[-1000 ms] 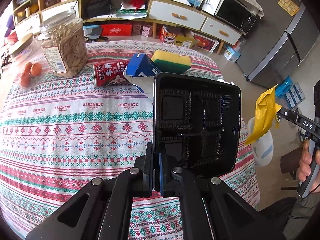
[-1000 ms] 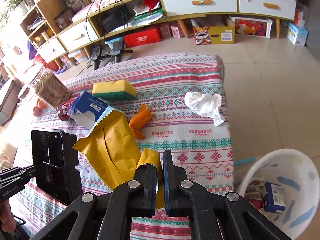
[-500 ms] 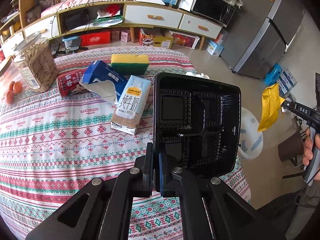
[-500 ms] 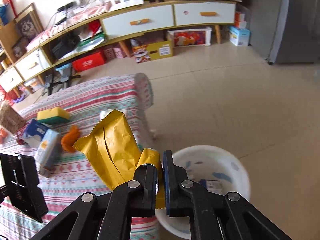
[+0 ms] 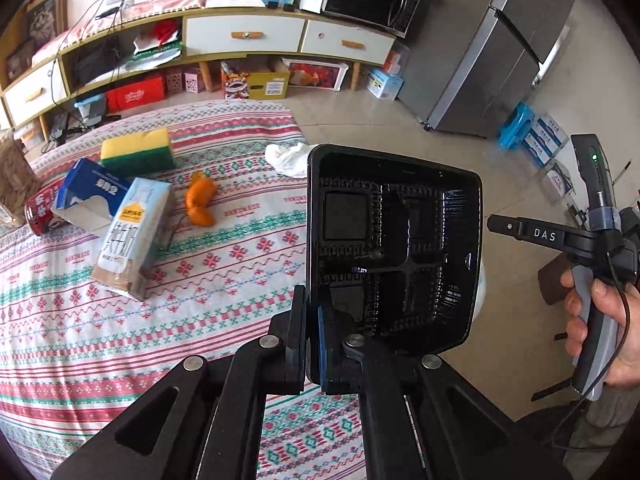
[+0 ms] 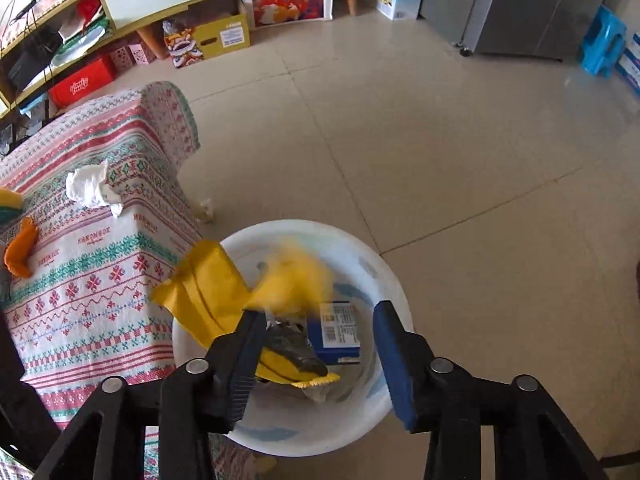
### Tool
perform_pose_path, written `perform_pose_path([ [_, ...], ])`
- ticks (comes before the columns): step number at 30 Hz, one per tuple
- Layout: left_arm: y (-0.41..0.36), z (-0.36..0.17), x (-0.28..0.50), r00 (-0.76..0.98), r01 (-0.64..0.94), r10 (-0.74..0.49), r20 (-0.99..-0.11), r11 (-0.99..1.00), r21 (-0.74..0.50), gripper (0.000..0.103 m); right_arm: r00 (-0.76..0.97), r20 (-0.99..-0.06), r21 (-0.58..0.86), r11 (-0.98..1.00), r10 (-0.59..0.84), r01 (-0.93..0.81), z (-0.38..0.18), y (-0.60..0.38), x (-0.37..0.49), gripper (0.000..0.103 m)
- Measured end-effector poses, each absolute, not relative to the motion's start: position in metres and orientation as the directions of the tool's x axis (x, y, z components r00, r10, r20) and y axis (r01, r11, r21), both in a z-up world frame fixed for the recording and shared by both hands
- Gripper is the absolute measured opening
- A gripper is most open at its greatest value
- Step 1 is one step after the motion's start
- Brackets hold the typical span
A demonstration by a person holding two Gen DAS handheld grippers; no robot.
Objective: Collect trash
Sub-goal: 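Lower the black tray into the white bin and open the left tool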
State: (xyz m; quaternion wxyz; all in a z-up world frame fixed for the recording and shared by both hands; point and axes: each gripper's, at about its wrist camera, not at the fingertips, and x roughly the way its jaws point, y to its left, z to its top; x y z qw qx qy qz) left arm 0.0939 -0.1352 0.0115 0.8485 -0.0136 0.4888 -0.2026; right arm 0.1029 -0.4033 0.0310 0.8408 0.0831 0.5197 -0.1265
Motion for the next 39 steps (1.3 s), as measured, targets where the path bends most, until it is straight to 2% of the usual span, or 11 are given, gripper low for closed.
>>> perform_pose_path([
  [2,-0.149,0.008,0.096,0.435,0.337,-0.359,-0.826,0.915,-0.220,0.004,0.437,-0.888,0.004,0.950,-0.139,0.312,0.033,-0.407,0.102,0.060],
  [5,-0.172,0.002,0.098,0.418,0.351,-0.367,-0.831,0.909,-0.225,0.004,0.421,-0.888,-0.019,0.931,-0.183,0.363,0.032,-0.416,0.101,0.060],
  [11,-0.233,-0.015,0.104,0.342,0.438,-0.351,-0.871,0.880,-0.183,0.004,0.524,-0.841,0.133,0.888,-0.135,0.441,0.058,-0.442,0.086,0.060],
  [18,-0.291,-0.059,0.118,0.119,0.416,-0.373,-0.920,0.860,-0.295,0.005,0.567,-0.805,0.203,0.817,-0.174,0.539,0.070,-0.468,0.076,0.062],
  [21,-0.301,-0.072,0.132,0.049,0.393,-0.398,-0.916,0.851,-0.349,0.011,0.576,-0.800,0.211,0.821,-0.166,0.530,0.070,-0.470,0.078,0.062],
  [23,-0.294,-0.069,0.136,0.090,0.371,-0.391,-0.916,0.867,-0.333,0.024,0.575,-0.806,0.232,0.818,-0.141,0.526,0.068,-0.472,0.079,0.062],
  [25,-0.282,-0.064,0.139,0.114,0.360,-0.407,-0.907,0.867,-0.344,0.049,0.574,-0.809,0.246,0.817,-0.123,0.522,0.066,-0.472,0.080,0.062],
  [31,-0.237,-0.043,0.140,0.173,0.333,-0.430,-0.886,0.872,-0.359,0.051,0.579,-0.808,0.241,0.837,-0.108,0.491,0.066,-0.460,0.087,0.062],
  [35,-0.196,-0.032,0.134,0.221,0.324,-0.408,-0.886,0.887,-0.328,0.051,0.580,-0.809,0.231,0.859,-0.090,0.456,0.065,-0.449,0.091,0.062],
  [39,-0.135,-0.022,0.141,0.287,0.252,-0.351,-0.891,0.925,-0.283,0.051,0.579,-0.812,0.219,0.881,-0.075,0.420,0.063,-0.437,0.096,0.063],
])
